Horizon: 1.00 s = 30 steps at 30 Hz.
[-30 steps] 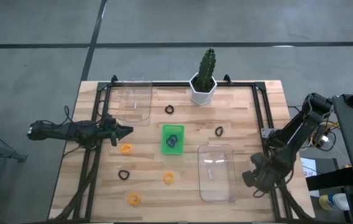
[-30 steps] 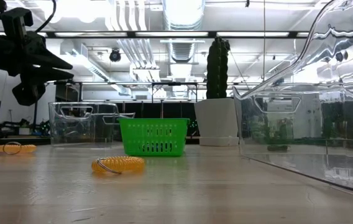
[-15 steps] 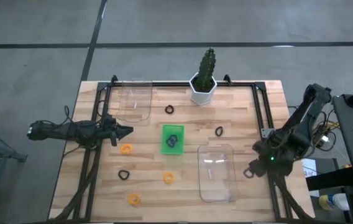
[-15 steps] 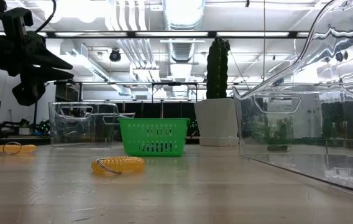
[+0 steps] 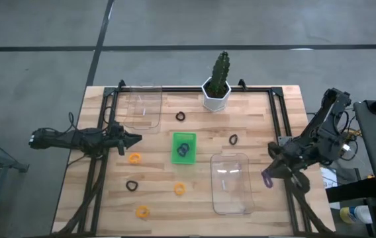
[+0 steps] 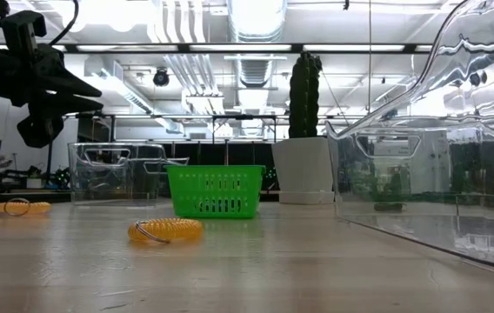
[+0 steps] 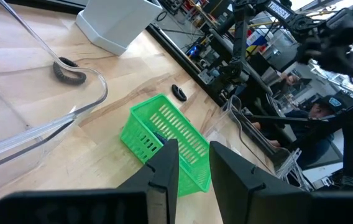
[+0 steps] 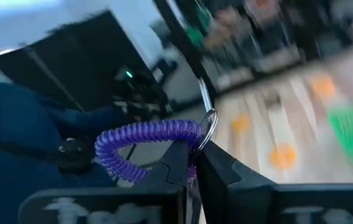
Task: Sort spring keychains
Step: Put the purple spring keychain into the green bin
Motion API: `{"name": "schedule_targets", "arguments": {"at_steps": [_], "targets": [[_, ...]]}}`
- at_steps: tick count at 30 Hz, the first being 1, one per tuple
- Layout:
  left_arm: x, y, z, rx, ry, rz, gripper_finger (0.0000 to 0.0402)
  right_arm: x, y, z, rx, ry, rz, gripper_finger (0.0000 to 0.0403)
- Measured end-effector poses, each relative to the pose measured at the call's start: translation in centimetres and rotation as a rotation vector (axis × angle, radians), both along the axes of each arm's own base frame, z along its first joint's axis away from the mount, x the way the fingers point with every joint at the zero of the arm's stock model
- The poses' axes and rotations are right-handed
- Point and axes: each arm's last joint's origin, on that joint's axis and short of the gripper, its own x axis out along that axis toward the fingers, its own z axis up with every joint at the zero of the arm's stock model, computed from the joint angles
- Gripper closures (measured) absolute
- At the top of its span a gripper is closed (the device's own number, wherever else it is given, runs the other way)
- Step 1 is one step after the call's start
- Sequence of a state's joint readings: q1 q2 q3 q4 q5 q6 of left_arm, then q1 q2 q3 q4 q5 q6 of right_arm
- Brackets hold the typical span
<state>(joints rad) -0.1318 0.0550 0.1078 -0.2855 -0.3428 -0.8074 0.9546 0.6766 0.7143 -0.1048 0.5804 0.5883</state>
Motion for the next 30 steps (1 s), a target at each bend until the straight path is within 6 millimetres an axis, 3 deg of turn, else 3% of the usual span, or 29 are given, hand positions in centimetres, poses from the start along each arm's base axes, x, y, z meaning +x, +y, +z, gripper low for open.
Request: {"name": "schedule_targets", "arguments": {"at_steps": [5, 11, 15, 24, 30], "targets": [[0.0, 0.0, 0.0, 0.000, 0.000, 0.000, 0.0319, 0.1, 0.1, 0.9, -0.117, -0.132, 0.003, 0.0390], [0.0, 0.0, 0.0, 0.000, 0.000, 0.000, 0.0319, 0.2, 0.2, 0.8, -0.114, -0.122, -0.012, 0.0390], [0.0, 0.0, 0.0, 0.000, 0.000, 0.000, 0.0319, 0.6, 0.1, 0.5, -0.074, -0.087, -0.128, 0.0390], [0.0, 0.0, 0.0, 0.000, 0.000, 0.000, 0.0319, 4.1, -0.1, -0.9, -0.016, 0.017, -0.260, 0.0390], [0.0, 0.0, 0.0, -0.001, -0.001, 0.000, 0.0319, 7.2, -1.7, -1.1, -0.033, 0.099, -0.296, 0.0390]]}}
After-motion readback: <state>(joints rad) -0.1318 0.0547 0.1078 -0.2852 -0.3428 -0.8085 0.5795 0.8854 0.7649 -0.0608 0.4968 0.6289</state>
